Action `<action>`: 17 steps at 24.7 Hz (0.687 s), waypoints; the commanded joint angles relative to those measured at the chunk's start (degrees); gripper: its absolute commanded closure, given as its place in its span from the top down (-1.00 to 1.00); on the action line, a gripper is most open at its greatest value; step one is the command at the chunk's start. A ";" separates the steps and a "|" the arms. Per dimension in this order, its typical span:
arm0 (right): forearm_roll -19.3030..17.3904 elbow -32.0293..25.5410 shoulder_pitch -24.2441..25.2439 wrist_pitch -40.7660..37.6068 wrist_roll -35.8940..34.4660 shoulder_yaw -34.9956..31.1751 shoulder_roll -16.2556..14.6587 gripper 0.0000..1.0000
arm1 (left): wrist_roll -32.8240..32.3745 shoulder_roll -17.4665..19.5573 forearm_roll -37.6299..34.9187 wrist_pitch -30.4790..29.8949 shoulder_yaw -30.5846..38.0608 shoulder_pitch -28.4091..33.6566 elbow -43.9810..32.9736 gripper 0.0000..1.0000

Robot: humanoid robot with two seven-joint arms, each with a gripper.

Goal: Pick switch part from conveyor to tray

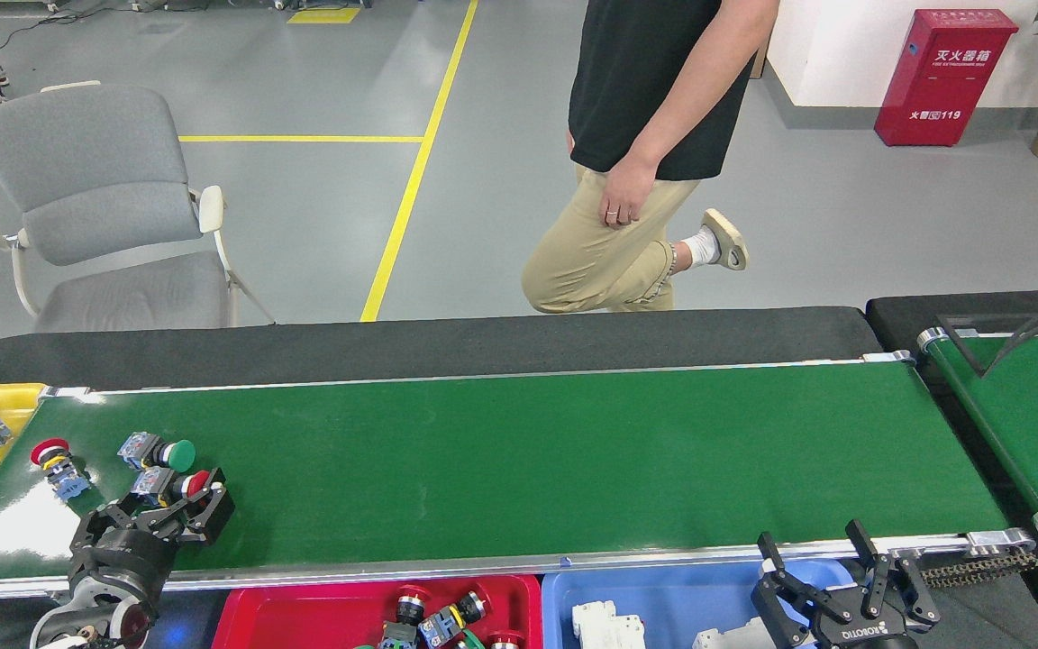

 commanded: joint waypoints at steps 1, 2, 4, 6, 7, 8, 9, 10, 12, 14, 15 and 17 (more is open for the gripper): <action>0.05 -0.79 -0.44 -0.20 -0.08 -0.08 0.04 1.00 | 0.29 -0.27 1.98 -4.46 -0.50 0.67 -2.07 0.15; 0.05 -0.79 -0.44 -0.11 -0.08 -0.08 0.04 1.00 | 0.29 -0.53 4.88 -8.77 -0.50 2.25 -5.41 -0.27; 0.05 -0.79 -0.44 -0.11 -0.08 -0.08 0.04 1.00 | 0.03 -1.67 10.68 -15.45 -0.59 8.75 -13.24 -0.64; 0.05 -0.79 -0.44 -0.20 -0.08 -0.08 -0.23 1.00 | -0.06 -3.69 11.73 -19.57 -3.13 16.57 -23.16 -0.72; 0.05 -0.79 -0.35 -0.20 -0.08 -0.08 -0.23 1.00 | -0.06 -4.92 11.73 -20.80 -6.46 20.17 -27.81 -0.70; 0.05 -0.79 -0.35 -0.20 -0.08 -0.08 -0.23 1.00 | -0.06 -5.54 11.82 -21.51 -8.76 22.73 -30.73 -0.66; 0.05 -0.88 -0.35 -0.20 -0.08 -0.08 -0.14 1.00 | -0.06 -6.33 11.82 -22.04 -12.97 27.20 -35.64 -0.35; 0.05 -0.79 -0.35 -0.20 0.00 -0.08 -0.05 1.00 | -0.15 -6.95 11.82 -22.13 -15.09 28.70 -36.35 -0.05; 0.05 -0.88 -0.35 -0.11 0.00 -0.08 0.04 1.00 | -0.15 -8.88 11.56 -20.46 -21.85 29.58 -35.83 1.00; 0.05 -0.88 -0.18 -0.11 0.00 -0.08 -0.14 1.00 | -0.15 -9.23 11.47 -18.61 -23.70 30.46 -35.83 1.00; 0.05 -0.79 0.00 -0.11 0.00 -0.08 -0.23 1.00 | -0.06 -9.67 11.47 -18.17 -23.44 30.37 -35.83 1.00; 0.05 -0.79 0.53 -0.11 0.09 -0.08 -0.31 1.00 | 0.20 -9.50 11.38 -16.41 -21.06 29.67 -35.83 1.00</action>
